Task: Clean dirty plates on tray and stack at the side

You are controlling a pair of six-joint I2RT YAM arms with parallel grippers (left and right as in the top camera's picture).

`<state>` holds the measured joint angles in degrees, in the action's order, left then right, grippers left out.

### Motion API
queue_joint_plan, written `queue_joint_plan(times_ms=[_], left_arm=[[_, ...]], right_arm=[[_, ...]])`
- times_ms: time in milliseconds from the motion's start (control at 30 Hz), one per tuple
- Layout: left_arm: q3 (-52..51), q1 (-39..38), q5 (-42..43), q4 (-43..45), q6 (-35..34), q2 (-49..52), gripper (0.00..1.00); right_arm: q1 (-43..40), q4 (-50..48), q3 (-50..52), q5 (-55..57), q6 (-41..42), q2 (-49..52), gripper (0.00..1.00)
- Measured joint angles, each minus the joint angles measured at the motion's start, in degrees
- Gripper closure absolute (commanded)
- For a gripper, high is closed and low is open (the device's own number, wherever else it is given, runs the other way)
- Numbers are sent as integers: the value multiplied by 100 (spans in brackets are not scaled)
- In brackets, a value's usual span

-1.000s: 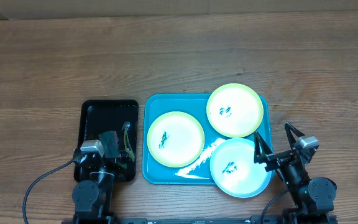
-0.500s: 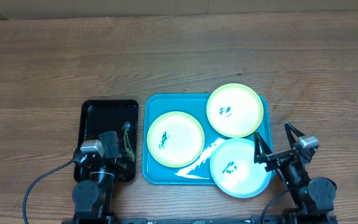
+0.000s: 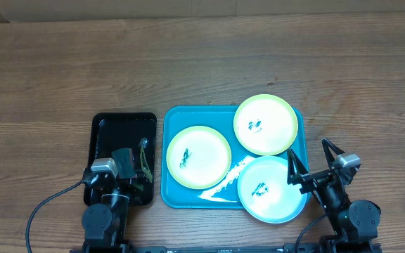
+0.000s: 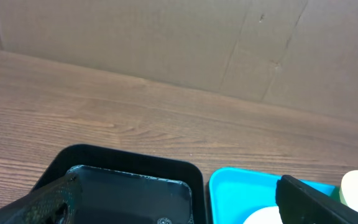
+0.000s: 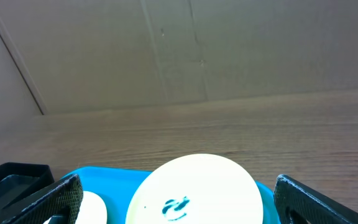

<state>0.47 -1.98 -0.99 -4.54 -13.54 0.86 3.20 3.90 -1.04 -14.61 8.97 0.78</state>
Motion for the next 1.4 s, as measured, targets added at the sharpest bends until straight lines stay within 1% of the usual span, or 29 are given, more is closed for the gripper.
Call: queue_joint_plan(times_ms=[900,1167,1300,1400], left_arm=[[0,0,0,0,0,0,0],[0,0,0,0,0,0,0],[0,0,0,0,0,0,0],[0,0,0,0,0,0,1]], right_arm=[[0,0,0,4,-4,0,0],[0,2,0,492,-262,0,0],[0,-168,-2,466,-258,0,0],[0,13,-42,444,-260,0,0]])
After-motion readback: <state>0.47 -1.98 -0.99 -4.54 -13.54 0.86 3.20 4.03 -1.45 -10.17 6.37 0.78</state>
